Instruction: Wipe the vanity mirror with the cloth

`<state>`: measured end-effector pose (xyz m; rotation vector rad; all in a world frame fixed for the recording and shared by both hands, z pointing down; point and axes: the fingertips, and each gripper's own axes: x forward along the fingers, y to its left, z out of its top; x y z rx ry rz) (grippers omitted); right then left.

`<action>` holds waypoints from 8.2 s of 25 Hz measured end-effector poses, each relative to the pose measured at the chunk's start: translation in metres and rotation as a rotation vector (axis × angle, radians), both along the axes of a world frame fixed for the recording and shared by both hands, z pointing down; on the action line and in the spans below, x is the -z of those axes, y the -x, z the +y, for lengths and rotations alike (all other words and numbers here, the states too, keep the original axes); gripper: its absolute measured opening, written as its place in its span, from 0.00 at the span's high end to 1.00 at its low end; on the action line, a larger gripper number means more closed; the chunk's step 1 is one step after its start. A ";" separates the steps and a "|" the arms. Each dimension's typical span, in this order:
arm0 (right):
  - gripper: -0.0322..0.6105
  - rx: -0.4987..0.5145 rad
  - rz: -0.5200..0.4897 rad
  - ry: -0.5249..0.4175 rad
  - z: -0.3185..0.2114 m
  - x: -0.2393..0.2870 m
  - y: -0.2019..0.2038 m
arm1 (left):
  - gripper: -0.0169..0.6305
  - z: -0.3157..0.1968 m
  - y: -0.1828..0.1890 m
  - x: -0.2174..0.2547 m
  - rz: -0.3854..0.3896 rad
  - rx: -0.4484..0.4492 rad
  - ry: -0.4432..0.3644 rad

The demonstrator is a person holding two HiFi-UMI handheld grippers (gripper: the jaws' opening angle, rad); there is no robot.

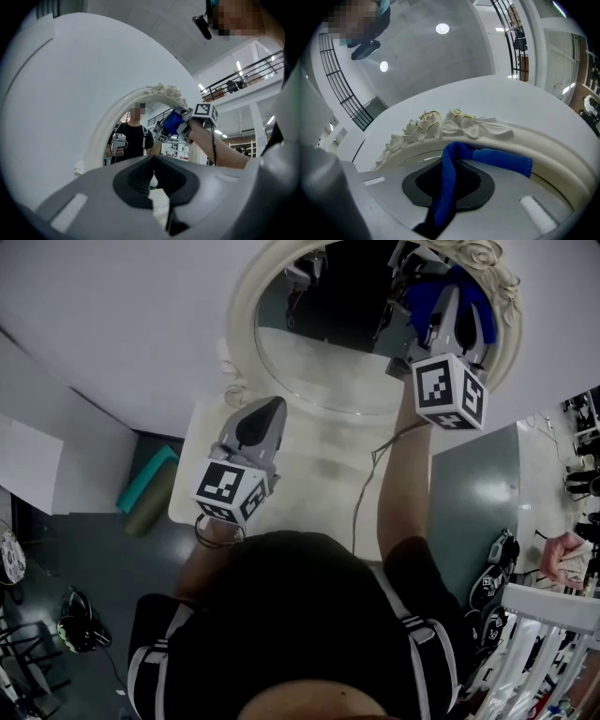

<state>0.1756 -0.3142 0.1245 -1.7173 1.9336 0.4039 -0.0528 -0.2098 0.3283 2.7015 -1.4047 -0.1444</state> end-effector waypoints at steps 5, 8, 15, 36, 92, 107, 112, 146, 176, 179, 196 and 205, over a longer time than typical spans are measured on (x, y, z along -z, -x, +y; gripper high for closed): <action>0.88 0.015 0.055 0.001 -0.003 0.009 0.019 | 0.96 -0.009 0.004 0.001 0.027 0.007 0.022; 0.88 0.012 0.109 0.008 -0.006 0.011 0.034 | 0.96 -0.019 0.014 0.004 0.032 0.029 0.032; 0.88 0.049 0.204 0.027 -0.011 0.015 0.068 | 0.96 -0.030 0.031 0.010 0.022 0.083 0.029; 0.88 0.138 0.466 0.085 -0.030 -0.036 0.197 | 0.96 -0.025 0.064 -0.003 0.022 0.161 0.055; 0.88 0.489 0.445 0.228 0.003 -0.257 0.242 | 0.96 0.023 0.104 -0.028 0.031 0.272 0.102; 0.88 0.114 -0.064 0.080 0.093 -0.204 0.059 | 0.96 0.006 0.043 -0.023 -0.004 0.031 0.086; 0.88 -0.082 -0.154 0.089 0.099 -0.227 -0.019 | 0.96 -0.001 0.022 -0.020 -0.006 -0.025 0.076; 0.88 -0.091 -0.068 -0.034 0.015 -0.158 -0.054 | 0.96 -0.015 0.005 -0.019 0.002 0.028 0.080; 0.87 0.000 0.438 0.044 -0.008 -0.043 0.053 | 0.96 -0.005 0.025 -0.021 0.052 0.073 0.086; 0.87 0.015 0.515 0.054 -0.011 -0.045 0.075 | 0.96 -0.004 0.027 -0.021 0.056 0.081 0.086; 0.88 0.127 0.898 0.158 -0.029 -0.201 0.203 | 0.96 0.010 0.071 -0.031 0.064 0.181 0.109; 0.87 0.201 1.062 0.239 -0.033 -0.306 0.228 | 0.96 0.024 0.084 -0.032 0.059 0.220 0.108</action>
